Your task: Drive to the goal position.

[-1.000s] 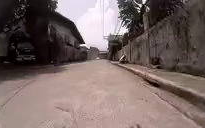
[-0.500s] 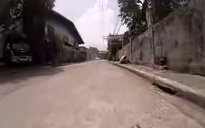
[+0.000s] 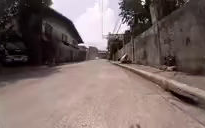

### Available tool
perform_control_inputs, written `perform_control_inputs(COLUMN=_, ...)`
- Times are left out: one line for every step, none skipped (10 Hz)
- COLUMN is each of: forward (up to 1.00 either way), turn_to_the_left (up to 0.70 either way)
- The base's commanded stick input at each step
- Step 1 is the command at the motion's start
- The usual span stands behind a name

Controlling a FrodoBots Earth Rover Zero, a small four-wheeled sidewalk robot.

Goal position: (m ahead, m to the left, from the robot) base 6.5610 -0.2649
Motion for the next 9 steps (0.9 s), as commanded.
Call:
perform_control_inputs(forward=1.0, turn_to_the_left=0.0)
perform_control_inputs(forward=1.0, turn_to_the_left=0.0)
perform_control_inputs(forward=1.0, turn_to_the_left=0.0)
perform_control_inputs(forward=1.0, turn_to_the_left=0.0)
perform_control_inputs(forward=1.0, turn_to_the_left=0.0)
perform_control_inputs(forward=1.0, turn_to_the_left=0.0)
perform_control_inputs(forward=1.0, turn_to_the_left=0.0)
perform_control_inputs(forward=1.0, turn_to_the_left=0.0)
perform_control_inputs(forward=1.0, turn_to_the_left=0.0)
